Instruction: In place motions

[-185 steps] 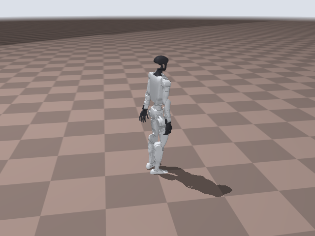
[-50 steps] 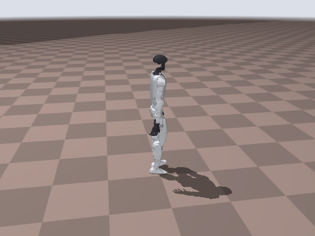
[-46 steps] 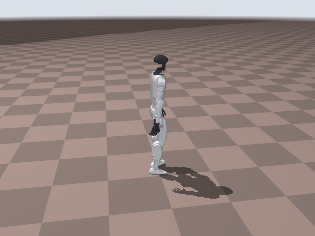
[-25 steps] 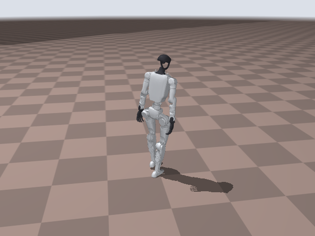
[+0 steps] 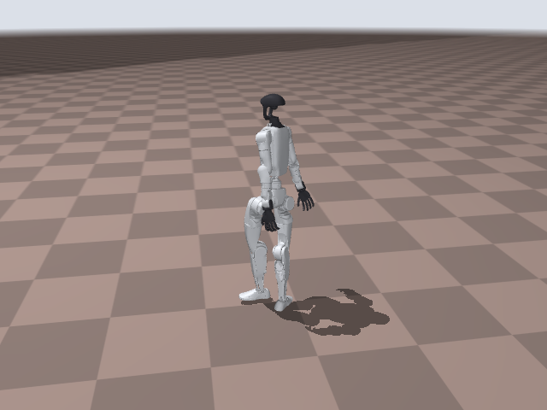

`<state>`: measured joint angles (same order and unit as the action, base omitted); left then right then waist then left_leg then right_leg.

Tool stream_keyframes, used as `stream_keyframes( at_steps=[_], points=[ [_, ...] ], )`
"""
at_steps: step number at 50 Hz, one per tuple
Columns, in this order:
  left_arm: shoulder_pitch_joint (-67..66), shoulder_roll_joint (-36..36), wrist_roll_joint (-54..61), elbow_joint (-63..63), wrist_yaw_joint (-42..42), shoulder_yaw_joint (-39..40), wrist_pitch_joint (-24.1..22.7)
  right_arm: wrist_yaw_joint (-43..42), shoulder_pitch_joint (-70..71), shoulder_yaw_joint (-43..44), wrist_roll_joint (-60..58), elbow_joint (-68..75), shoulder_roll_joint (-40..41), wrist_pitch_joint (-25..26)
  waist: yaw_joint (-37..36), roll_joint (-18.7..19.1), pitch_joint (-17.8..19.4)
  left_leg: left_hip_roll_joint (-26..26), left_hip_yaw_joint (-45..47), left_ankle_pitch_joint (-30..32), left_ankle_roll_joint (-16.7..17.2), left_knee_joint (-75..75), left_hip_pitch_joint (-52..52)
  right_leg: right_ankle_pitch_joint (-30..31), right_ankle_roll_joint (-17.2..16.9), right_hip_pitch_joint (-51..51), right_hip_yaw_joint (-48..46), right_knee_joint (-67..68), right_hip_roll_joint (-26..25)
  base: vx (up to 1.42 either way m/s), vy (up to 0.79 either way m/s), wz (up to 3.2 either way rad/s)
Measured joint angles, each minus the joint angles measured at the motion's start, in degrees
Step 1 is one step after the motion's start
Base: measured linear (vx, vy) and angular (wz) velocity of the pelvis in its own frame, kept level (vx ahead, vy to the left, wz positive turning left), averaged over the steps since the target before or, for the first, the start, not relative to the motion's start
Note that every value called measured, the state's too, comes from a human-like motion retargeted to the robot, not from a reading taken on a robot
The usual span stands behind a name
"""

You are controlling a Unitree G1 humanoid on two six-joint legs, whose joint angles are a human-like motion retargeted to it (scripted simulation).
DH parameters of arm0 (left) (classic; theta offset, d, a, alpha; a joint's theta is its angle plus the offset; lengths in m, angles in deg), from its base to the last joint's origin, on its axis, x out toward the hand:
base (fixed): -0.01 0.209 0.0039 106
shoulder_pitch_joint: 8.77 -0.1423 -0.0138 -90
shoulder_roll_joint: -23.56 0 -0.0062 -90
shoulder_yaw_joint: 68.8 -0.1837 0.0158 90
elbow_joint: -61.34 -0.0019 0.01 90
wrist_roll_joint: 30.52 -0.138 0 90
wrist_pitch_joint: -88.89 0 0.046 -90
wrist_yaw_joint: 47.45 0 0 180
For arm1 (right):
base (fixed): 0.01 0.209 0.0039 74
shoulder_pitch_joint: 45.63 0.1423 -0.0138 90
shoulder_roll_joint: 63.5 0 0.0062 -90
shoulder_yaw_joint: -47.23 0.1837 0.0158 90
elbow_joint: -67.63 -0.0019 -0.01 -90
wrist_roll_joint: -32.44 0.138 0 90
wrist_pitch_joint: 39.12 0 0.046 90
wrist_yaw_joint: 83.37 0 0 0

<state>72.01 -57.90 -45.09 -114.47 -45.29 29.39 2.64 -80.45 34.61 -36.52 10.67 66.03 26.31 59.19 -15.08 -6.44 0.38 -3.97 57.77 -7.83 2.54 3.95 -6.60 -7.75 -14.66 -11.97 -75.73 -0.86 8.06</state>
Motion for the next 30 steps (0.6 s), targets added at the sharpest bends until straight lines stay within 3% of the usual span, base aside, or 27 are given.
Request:
stream_keyframes(
  at_steps=[6,9,13,15,17,19,26,28,30],
  points=[
    [-2.3,0.9,2.7,-9.6,-1.0,4.3,1.9,-4.9,1.9,-0.1,0.0,-7.7,-0.2,-1.6,-1.6,1.3,-2.4,-1.8,-10.7,0.2,-2.1,-2.3,-3.1,3.5,-0.3,-1.7,-2.1,3.8,-1.1,0.23,0.20,1.22],
    [-4.1,2.5,3.2,-10.1,0.1,7.4,2.3,-5.1,2.7,-1.1,2.5,-9.9,1.6,-3.1,1.5,4.7,-4.2,1.1,-16.0,-1.0,-1.4,-0.3,-3.6,9.4,2.9,-3.5,-1.0,10.2,-1.0,0.38,0.27,1.58],
    [-3.6,4.3,3.0,-7.2,2.0,9.2,1.9,-0.9,4.2,-2.2,6.7,-10.7,3.9,-4.6,5.7,11.3,-4.1,6.9,-23.8,-1.9,-0.8,2.2,-3.6,15.3,12.2,1.1,14.6,31.8,4.2,0.24,0.13,1.81],
    [-1.9,4.3,2.7,-5.3,3.1,8.5,1.9,1.3,4.8,-3.0,7.7,-10.6,5.0,-4.2,6.8,11.1,-2.7,6.2,-26.3,-1.7,-1.1,2.3,-3.3,16.0,10.8,5.1,25.5,37.1,4.3,0.13,-0.01,1.80],
    [0.1,3.9,2.6,-3.2,3.9,6.6,1.8,2.4,4.8,-3.6,7.7,-10.8,6.0,-4.0,7.2,9.6,-1.4,4.6,-28.1,-1.1,-1.5,2.1,-2.9,15.2,8.9,10.7,39.1,37.8,-0.5,0.11,-0.09,1.91],
    [1.9,3.2,2.6,-0.5,4.4,4.0,1.4,3.5,4.3,-4.5,6.6,-11.3,6.6,-4.2,8.1,8.9,-0.2,3.7,-31.0,-0.5,-1.8,2.4,-2.7,13.3,7.8,13.4,46.4,36.5,-4.4,0.14,-0.12,2.19],
    [6.4,2.1,1.6,8.2,6.1,-2.3,-0.8,3.8,3.4,-9.7,-1.4,-12.0,5.8,-4.0,9.8,5.8,1.6,0.4,-39.3,0.7,-2.6,3.1,-2.6,-2.2,10.9,16.8,52.5,19.9,-6.9,0.15,-0.13,1.63],
    [6.9,2.2,1.4,9.7,6.4,-3.2,-1.3,3.9,3.4,-9.9,-2.7,-11.4,5.8,-3.8,10.0,4.0,2.3,-2.1,-40.7,1.0,-3.0,2.3,-1.5,-4.3,9.9,17.5,54.5,13.6,-6.3,0.15,-0.15,1.24],
    [6.8,2.4,1.2,10.2,6.8,-4.1,-1.7,4.1,3.1,-9.4,-2.7,-10.7,5.9,-3.8,9.6,2.7,3.0,-4.2,-42.1,1.3,-3.2,1.4,0.3,-2.2,11.2,16.7,51.2,7.5,-4.5,0.20,-0.15,1.01]
  ],
)
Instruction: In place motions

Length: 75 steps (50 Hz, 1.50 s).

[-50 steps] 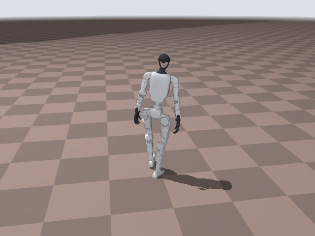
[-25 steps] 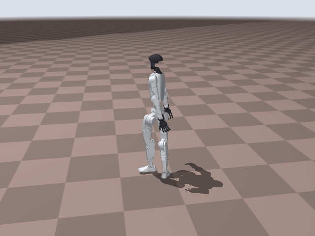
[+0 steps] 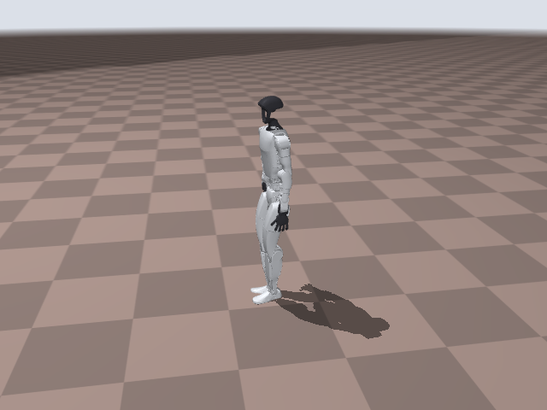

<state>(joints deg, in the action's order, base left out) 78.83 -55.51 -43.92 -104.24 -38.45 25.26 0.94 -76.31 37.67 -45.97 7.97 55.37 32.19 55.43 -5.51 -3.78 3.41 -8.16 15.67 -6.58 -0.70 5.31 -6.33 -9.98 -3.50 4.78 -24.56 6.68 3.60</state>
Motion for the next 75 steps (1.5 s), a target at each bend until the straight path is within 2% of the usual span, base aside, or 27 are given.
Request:
stream_keyframes(
  at_steps=[2,3,4,7,8,13,18,22,25,26,28,30,33,35,37,40,45,51,53,55,58,63,66,68,70,73,75],
  points=[
    [0.1,-0.1,-0.5,-0.8,0.6,-0.4,0.1,0.3,-0.3,1.0,1.0,1.0,0.2,0.2,-1.5,-0.8,0.1,-0.9,-0.3,0.5,0.2,-1.1,1.5,0.4,-0.3,-1.7,-1.3,-1.1,0.3,0.18,-0.12,0.44],
    [0.1,-0.1,-0.9,-1.5,0.9,-0.4,0.4,0.4,-0.3,1.5,1.7,1.5,0.4,0.4,-3.2,-1.1,-0.3,-0.9,0.5,0.6,0.3,-1.7,1.8,-0.8,-0.6,-2.9,-6.8,-0.7,1.2,0.15,-0.12,0.42],
    [0.3,-0.1,-1.3,-2.6,0.9,-0.7,0.8,0.5,-0.3,2.7,2.6,2.1,0.6,0.6,-3.3,-1.1,-0.5,-1.2,-0.5,0.8,0.4,-1.9,2.2,-1.2,-1.2,-3.4,-8.0,-0.5,1.6,0.14,-0.11,1.02],
    [0.3,0.1,-1.3,-6.3,-0.6,-1.1,2.3,0.5,0.0,5.4,4.7,3.0,1.1,1.2,-5.2,-1.1,-0.8,-1.1,-1.5,0.8,1.2,-1.6,2.8,-1.4,-2.1,-4.3,-8.3,-0.4,2.4,0.12,-0.14,0.49],
    [-0.1,0.1,-0.9,-7.2,-1.0,-0.8,2.4,0.3,0.0,5.7,5.0,2.8,1.2,1.2,-4.6,-1.1,-0.9,-1.0,-2.1,0.7,1.5,-1.0,2.9,-1.5,-1.9,-5.0,-10.4,-1.0,2.3,0.09,-0.14,0.43],
    [-2.0,0.2,-1.4,-9.5,0.3,3.6,3.4,-0.9,1.2,5.1,5.0,0.4,1.0,0.3,-1.5,-1.1,-2.0,-0.7,-3.2,-0.9,3.0,4.1,1.3,-1.3,-2.5,-5.0,-8.6,-1.8,1.8,0.05,-0.10,0.18],
    [-2.9,-0.2,-0.8,-10.7,2.0,5.8,3.7,-0.1,2.2,4.8,4.0,-2.1,0.9,-0.8,-4.9,-1.6,-2.8,-0.1,-0.6,1.0,4.6,9.0,-1.1,0.2,-1.9,-1.3,-3.1,-0.7,2.0,-0.05,-0.03,-1.27],
    [-2.1,-0.2,-0.4,-11.4,1.4,6.1,4.3,-0.3,2.9,4.8,4.2,-3.1,1.0,-1.4,-8.0,-2.0,-1.9,-3.1,-12.1,2.0,2.0,10.7,-3.7,2.2,-1.1,1.8,4.9,-0.2,1.6,-0.07,0.04,-2.08],
    [-1.8,-0.3,-0.9,-11.0,0.8,5.4,4.2,-0.2,2.9,4.5,4.9,-2.9,1.1,-1.8,-9.8,-1.9,-1.2,-4.2,-20.3,1.5,2.5,8.6,-3.4,4.2,-0.5,3.6,10.6,-0.1,0.5,0.00,0.05,-2.35],
    [-1.8,-0.4,-1.1,-10.7,0.7,4.8,4.0,-0.2,2.9,4.4,5.0,-2.6,1.1,-1.7,-9.4,-1.9,-0.9,-4.0,-20.6,1.0,2.8,7.5,-2.8,4.9,-0.3,4.1,12.6,-0.2,0.0,-0.02,0.01,-2.02],
    [-1.6,-0.9,-1.4,-10.1,0.7,3.3,3.6,0.0,2.6,4.6,5.1,-2.2,1.0,-1.6,-7.6,-2.1,-0.4,-3.5,-17.4,-1.0,1.1,5.2,-1.6,6.6,0.1,4.8,16.0,-0.3,-0.7,-0.09,-0.03,-1.61],
    [-1.0,-1.6,-2.0,-9.6,1.1,1.5,3.4,0.4,2.7,5.2,5.0,-1.8,0.7,-1.6,-4.4,-1.8,-0.2,-2.0,-8.8,-3.3,-2.1,2.6,0.4,8.1,0.8,5.7,18.4,-0.2,-1.5,-0.18,-0.02,-1.22],
    [-0.1,-3.2,-3.8,-9.1,2.2,0.0,3.1,0.2,2.5,4.6,5.7,-1.2,-0.3,-1.5,1.6,-0.8,0.5,-0.2,-4.5,-3.0,-1.5,-0.3,2.1,9.1,2.0,6.7,21.9,0.1,-3.9,-0.22,-0.02,-1.48],
    [0.8,-4.9,-5.1,-8.6,3.3,-0.7,3.1,-0.9,2.9,3.9,7.4,-0.1,-0.9,-1.0,4.6,-0.6,1.4,1.0,1.9,-3.3,-1.7,-1.5,3.1,8.3,2.5,7.6,22.8,0.6,-4.6,-0.29,0.00,-2.09],
    [1.4,-6.6,-6.4,-8.0,3.7,-1.3,3.2,-2.0,3.1,4.3,9.2,1.2,-1.5,-0.5,5.5,-0.4,2.0,1.8,5.6,-4.1,-1.5,-2.7,4.1,5.9,4.0,7.9,16.3,0.9,-3.3,-0.32,0.02,-2.65],
    [1.0,-8.3,-8.2,-7.7,2.4,-0.5,3.3,-1.5,2.8,5.5,10.3,2.7,-2.2,-0.2,4.7,0.2,1.4,3.3,14.2,-5.5,-1.1,-4.5,5.3,2.1,6.2,6.6,-0.6,0.6,0.0,-0.27,-0.04,-3.24],
    [-2.5,-8.4,-7.0,-9.5,0.2,2.9,3.4,0.5,2.4,6.9,8.9,4.4,-4.3,0.1,1.6,0.7,-1.3,3.8,29.8,-8.3,1.3,-7.8,8.0,-1.2,5.0,5.0,-18.7,2.0,2.4,-0.15,-0.10,-3.75],
    [-6.0,-7.3,-7.1,-12.4,1.5,4.9,4.1,-1.5,3.7,6.9,9.2,5.0,-4.7,0.9,6.1,4.0,-2.7,7.9,41.4,-9.8,5.8,-5.7,9.8,-2.3,2.7,-0.6,-40.6,1.2,2.7,-0.19,-0.18,-3.05],
    [-6.5,-7.1,-8.3,-12.4,1.6,4.5,4.4,-2.1,4.9,7.2,10.2,6.3,-4.5,1.1,7.2,4.5,-2.6,8.4,45.4,-9.1,7.4,-4.9,11.1,-1.2,2.6,-2.2,-44.2,-0.3,1.4,-0.14,-0.16,-3.00],
    [-7.1,-6.8,-9.5,-11.8,1.3,4.3,4.5,-2.3,5.6,7.5,11.4,8.0,-4.2,1.2,7.1,4.8,-2.9,8.8,49.1,-7.9,9.2,-4.1,12.7,0.5,3.8,-2.3,-43.2,-1.0,0.3,-0.01,-0.16,-3.22],
    [-7.8,-6.4,-10.2,-10.0,1.2,3.3,4.5,-2.3,5.5,8.6,12.7,11.0,-3.9,1.5,8.1,5.8,-4.0,8.5,53.3,-6.2,11.1,-3.7,15.1,3.1,5.6,-1.0,-36.5,-0.2,-0.7,0.12,-0.17,-2.44],
    [-6.5,-5.9,-11.0,-7.5,-0.1,0.0,5.3,-5.0,2.7,13.2,16.0,15.2,-3.6,1.7,11.9,7.5,-5.8,8.0,53.4,0.8,11.1,-1.1,19.3,3.2,6.3,-1.4,-28.5,-0.6,-1.4,0.21,-0.15,-1.17],
    [-5.2,-5.8,-13.5,-6.1,-3.0,-3.0,5.5,-6.8,1.1,15.3,20.3,17.5,-3.1,1.7,10.7,5.5,-6.8,7.3,51.8,9.4,8.1,3.7,21.5,3.4,6.8,-2.0,-23.7,-1.2,0.9,0.26,-0.10,-1.47],
    [-5.4,-5.9,-15.5,-5.0,-3.6,-5.1,5.7,-7.3,0.2,16.0,22.0,18.5,-2.7,1.7,8.1,2.8,-7.2,7.0,49.3,14.9,3.8,9.5,21.8,3.9,7.0,-2.4,-19.6,-1.5,3.7,0.35,-0.12,-2.14],
    [-6.0,-6.2,-16.2,-4.0,-3.5,-7.0,5.8,-7.4,-0.2,16.5,22.2,18.6,-2.0,2.1,4.9,0.0,-6.9,8.0,44.0,17.7,-0.1,18.6,20.0,4.5,7.3,-2.5,-15.2,-1.4,6.5,0.37,-0.15,-2.33],
    [-6.4,-5.8,-13.9,-4.1,-2.9,-7.4,4.9,-6.3,0.7,15.2,19.4,15.5,-0.9,2.3,1.7,-0.7,-5.2,9.8,31.8,13.7,7.1,29.9,13.0,5.9,8.5,-2.1,-9.3,-1.8,6.3,0.19,-0.10,-2.33],
    [-6.1,-4.5,-12.0,-4.9,-1.8,-5.4,4.3,-5.3,2.2,12.5,17.0,12.1,-0.5,2.0,1.8,0.0,-3.5,8.9,22.6,11.7,9.9,32.6,7.7,7.0,9.1,-2.1,-6.6,-2.4,5.2,0.02,-0.04,-2.05]
  ],
)
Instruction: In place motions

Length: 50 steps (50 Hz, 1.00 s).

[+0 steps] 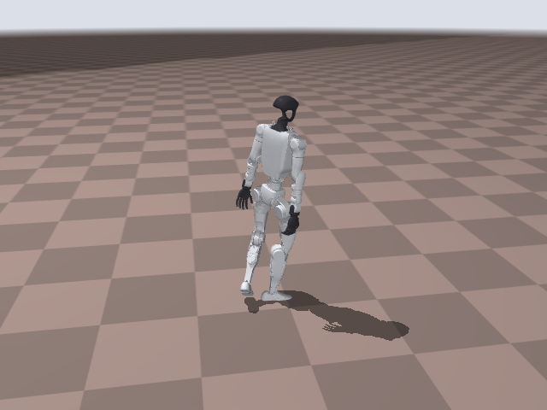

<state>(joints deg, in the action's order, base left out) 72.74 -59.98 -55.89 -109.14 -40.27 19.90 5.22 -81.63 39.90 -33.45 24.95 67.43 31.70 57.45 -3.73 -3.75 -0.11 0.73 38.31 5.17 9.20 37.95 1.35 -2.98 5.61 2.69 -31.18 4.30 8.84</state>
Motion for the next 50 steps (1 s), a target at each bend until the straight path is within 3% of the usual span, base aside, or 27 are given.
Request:
stream_keyframes(
  at_steps=[5,7,10,11,13,15,18,25,30,36,43,45,48,50],
  points=[
    [0.2,2.8,4.2,-1.5,2.4,4.4,-0.1,1.7,3.5,-8.4,-5.6,-8.0,0.5,-1.5,2.5,0.6,1.8,2.1,-1.3,-5.8,-9.7,-7.3,-4.4,1.5,0.1,1.2,6.2,0.1,-0.9,0.06,0.03,-1.60],
    [0.4,3.3,4.9,-1.8,2.5,4.6,-0.2,2.3,4.0,-10.5,-7.3,-10.9,0.8,-1.7,2.0,1.7,2.1,0.0,-9.3,-7.9,-10.5,-13.1,-7.7,1.9,0.2,1.7,9.0,0.3,-2.8,0.17,0.06,-1.53],
    [0.6,3.3,4.9,-1.6,2.9,2.7,-0.4,2.9,3.7,-12.2,-8.3,-13.9,1.3,-2.2,-1.2,3.2,2.9,-5.5,-28.7,-8.5,-9.9,-22.0,-11.0,2.4,0.5,1.2,13.6,0.5,-5.8,0.20,0.06,-1.66],
    [0.6,3.2,4.6,-1.2,3.3,2.1,-0.7,3.3,3.4,-12.4,-8.4,-14.5,1.5,-2.3,-2.4,3.6,2.9,-7.1,-34.3,-4.9,-10.4,-24.7,-11.2,2.4,0.5,0.9,15.0,0.7,-6.6,0.23,0.10,-1.45],
    [0.4,3.3,4.0,-0.3,4.1,1.3,-1.2,3.7,2.8,-12.6,-8.6,-15.0,1.8,-2.6,-2.8,3.4,2.4,-8.9,-37.5,-4.4,-11.1,-26.4,-11.3,2.4,0.2,1.0,16.5,1.5,-6.4,0.22,0.13,-0.79],
    [0.8,3.3,3.9,0.8,4.5,1.2,-1.6,4.0,2.9,-12.6,-8.7,-14.7,2.0,-2.4,-1.5,3.5,1.4,-2.2,-18.5,-4.4,-11.3,-27.6,-9.3,1.9,0.1,2.2,16.3,2.9,-6.4,0.13,0.12,-0.07],
    [1.9,3.3,5.2,2.6,4.4,1.0,-2.2,3.4,3.0,-12.0,-8.2,-14.0,2.3,-2.1,1.7,3.5,1.4,-5.5,-24.4,-4.7,-12.3,-29.9,-8.3,1.3,0.3,2.4,14.6,4.1,-6.3,0.06,0.09,0.21],
    [4.6,2.7,6.6,2.9,4.1,0.9,-2.8,4.4,2.9,-11.6,-9.3,-13.4,1.9,-1.6,-0.5,2.1,2.0,-5.5,-13.4,-4.8,-13.5,-34.8,-5.6,3.5,1.1,5.9,23.4,5.5,-8.1,0.00,0.07,-1.17],
    [3.8,1.5,7.7,1.6,4.3,3.4,-3.2,4.3,4.7,-14.7,-10.2,-13.7,2.7,-1.4,4.3,1.6,3.1,-3.8,-5.9,-6.0,-12.8,-36.4,-3.5,1.5,1.0,7.2,26.4,5.1,-9.8,-0.18,-0.07,-1.71],
    [1.7,0.5,5.3,-2.8,4.0,3.9,-1.7,5.3,4.1,-15.2,-11.0,-14.6,2.4,-2.0,5.7,2.2,2.5,-1.9,5.5,-8.4,-11.5,-38.4,-0.7,-6.6,1.6,6.3,9.4,4.1,-6.3,-0.17,-0.04,-2.39],
    [0.7,1.1,3.1,-5.2,3.4,5.3,-0.6,1.7,3.9,-13.1,-10.0,-10.2,1.0,-0.2,4.9,3.7,0.6,-0.2,18.3,-10.9,-8.4,-39.6,1.7,-13.4,-2.9,3.3,-14.6,3.7,-1.5,-0.11,-0.06,-2.56],
    [1.4,0.9,2.7,-5.6,3.4,5.6,-0.4,0.9,4.0,-11.7,-8.5,-8.0,0.8,0.3,6.0,4.1,0.5,0.1,20.0,-11.2,-7.8,-39.5,2.2,-11.7,-4.5,2.0,-20.3,3.0,-0.3,-0.13,-0.11,-1.63],
    [3.2,0.1,1.9,-5.8,3.5,5.9,-0.1,0.0,4.4,-9.5,-5.9,-4.1,0.7,0.6,7.9,3.8,0.5,-0.5,21.9,-11.4,-7.0,-39.8,3.2,-1.9,-7.3,0.3,-26.5,-0.7,0.4,-0.07,-0.11,-1.20],
    [4.3,-0.7,1.6,-5.4,3.5,6.2,-0.1,-0.3,4.0,-8.4,-4.8,-2.1,0.7,0.7,9.3,3.9,0.3,-0.5,22.8,-11.4,-6.5,-39.9,3.8,1.2,-6.1,0.4,-24.4,-3.3,-1.2,-0.04,-0.18,-0.89]
  ],
)
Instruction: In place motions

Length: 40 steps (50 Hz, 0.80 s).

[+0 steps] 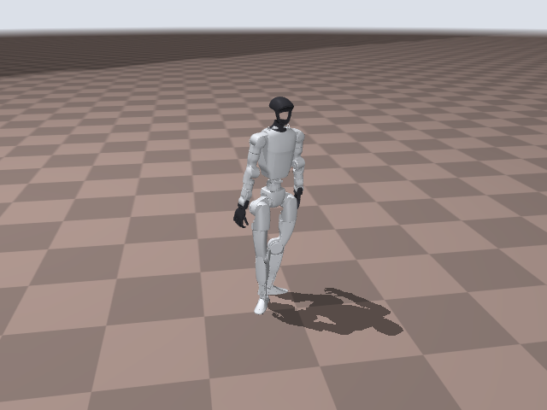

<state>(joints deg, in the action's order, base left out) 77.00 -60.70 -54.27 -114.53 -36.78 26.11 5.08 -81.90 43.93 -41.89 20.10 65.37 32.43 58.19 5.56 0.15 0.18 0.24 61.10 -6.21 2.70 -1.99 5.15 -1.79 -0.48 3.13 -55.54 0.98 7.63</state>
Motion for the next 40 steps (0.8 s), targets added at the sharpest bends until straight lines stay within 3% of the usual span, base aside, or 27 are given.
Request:
stream_keyframes(
  at_steps=[2,5,12,17,20,23,25,27,29,35,37,38,40],
  points=[
    [1.1,-0.7,0.0,0.7,0.0,0.5,0.0,-0.1,-0.6,0.7,0.4,1.7,0.1,0.2,1.5,0.6,-0.5,0.8,0.2,0.0,0.4,0.0,0.0,-0.5,2.9,1.2,3.7,-1.0,-2.0,-0.03,-0.19,-0.63],
    [2.3,-1.3,1.0,2.5,-0.4,1.1,0.0,-0.3,-1.8,1.5,0.4,3.9,0.5,0.5,2.6,0.6,-1.3,1.0,0.9,0.0,1.0,-0.1,0.4,0.4,4.1,0.9,2.3,-2.8,-3.9,0.01,-0.22,-0.68],
    [2.8,0.4,4.5,7.5,-0.5,1.3,-1.1,-0.1,-5.2,3.2,0.3,5.2,1.6,0.2,2.8,0.7,-2.2,1.9,3.0,1.4,3.3,0.8,4.4,-1.4,3.5,0.9,10.2,-0.6,-4.7,0.15,-0.21,-0.63],
    [1.3,2.8,4.8,7.6,0.9,1.4,-2.1,-0.2,-6.0,3.5,0.1,5.0,2.0,0.2,3.0,0.4,-3.9,3.2,6.5,6.8,5.1,4.5,8.8,-3.0,3.6,-1.4,13.3,-3.0,-6.0,0.25,-0.17,-0.45],
    [0.1,3.5,3.9,6.9,0.4,0.5,-2.3,-0.1,-5.7,3.1,-0.3,4.0,1.9,0.2,1.9,-1.4,-4.8,4.2,6.0,12.9,2.7,10.5,10.6,-2.9,3.0,-2.9,15.7,-3.6,-3.7,0.29,-0.17,-0.63],
    [-0.7,3.4,3.1,5.3,-0.5,-0.9,-2.1,0.9,-4.6,2.6,-1.4,1.4,2.1,0.6,-2.1,-5.7,-5.0,6.6,1.0,16.3,-3.2,23.8,8.1,-2.5,2.3,-3.8,18.3,-3.5,0.9,0.23,-0.16,-1.19],
    [-0.6,3.4,3.2,4.1,-1.0,-1.8,-1.9,1.1,-3.5,2.4,-2.1,-1.3,2.2,0.3,-4.3,-6.4,-4.3,9.3,-5.2,15.1,-0.5,32.9,4.3,-2.1,2.6,-3.9,19.9,-3.5,1.5,0.13,-0.15,-1.06],
    [-0.8,3.5,3.6,3.2,-1.3,-2.1,-1.8,1.4,-2.4,1.3,-2.4,-4.7,1.9,-0.3,-5.9,-5.7,-3.0,7.6,-17.0,12.9,4.1,36.1,-1.4,-1.7,3.0,-4.2,20.7,-3.4,0.8,0.04,-0.06,-1.09],
    [-0.9,3.9,3.9,2.7,-1.5,-1.9,-1.6,1.8,-1.2,0.0,-3.0,-8.3,1.5,-1.0,-7.3,-5.1,-1.6,4.2,-23.0,9.7,5.9,35.0,-4.5,-1.3,3.4,-4.1,22.9,-3.2,0.4,-0.01,-0.01,-1.10],
    [-2.7,5.0,3.6,2.0,-1.7,-1.8,-1.7,2.6,0.4,-2.5,-4.8,-15.8,0.2,-2.9,-9.2,-0.8,-0.6,0.5,-22.6,1.6,3.0,18.7,-7.8,-1.2,3.9,-4.4,27.4,-2.9,-3.6,0.12,0.04,-0.83],
    [-3.8,5.4,3.3,1.9,-1.8,-2.1,-1.8,2.3,0.5,-3.1,-4.9,-15.9,0.1,-2.9,-8.9,0.5,-0.5,-1.2,-24.1,2.2,-0.8,13.4,-8.2,-1.5,3.9,-5.4,28.2,-2.8,-4.9,0.23,0.07,-0.45],
    [-4.2,5.5,3.1,1.8,-1.7,-2.3,-1.8,2.1,0.5,-3.2,-4.7,-15.6,0.1,-2.7,-7.9,1.4,-0.6,-2.0,-27.8,1.0,0.9,13.4,-7.8,-1.8,3.9,-5.9,27.6,-2.6,-5.6,0.22,0.08,-0.08],
    [-4.6,5.7,2.5,1.5,-1.4,-2.1,-1.7,2.0,0.3,-3.9,-4.0,-14.6,0.2,-2.2,-6.9,1.9,-0.6,0.6,-20.7,2.6,1.6,12.9,-5.8,-2.0,3.8,-6.4,28.2,-2.3,-5.9,0.17,0.07,-0.30]
  ],
)
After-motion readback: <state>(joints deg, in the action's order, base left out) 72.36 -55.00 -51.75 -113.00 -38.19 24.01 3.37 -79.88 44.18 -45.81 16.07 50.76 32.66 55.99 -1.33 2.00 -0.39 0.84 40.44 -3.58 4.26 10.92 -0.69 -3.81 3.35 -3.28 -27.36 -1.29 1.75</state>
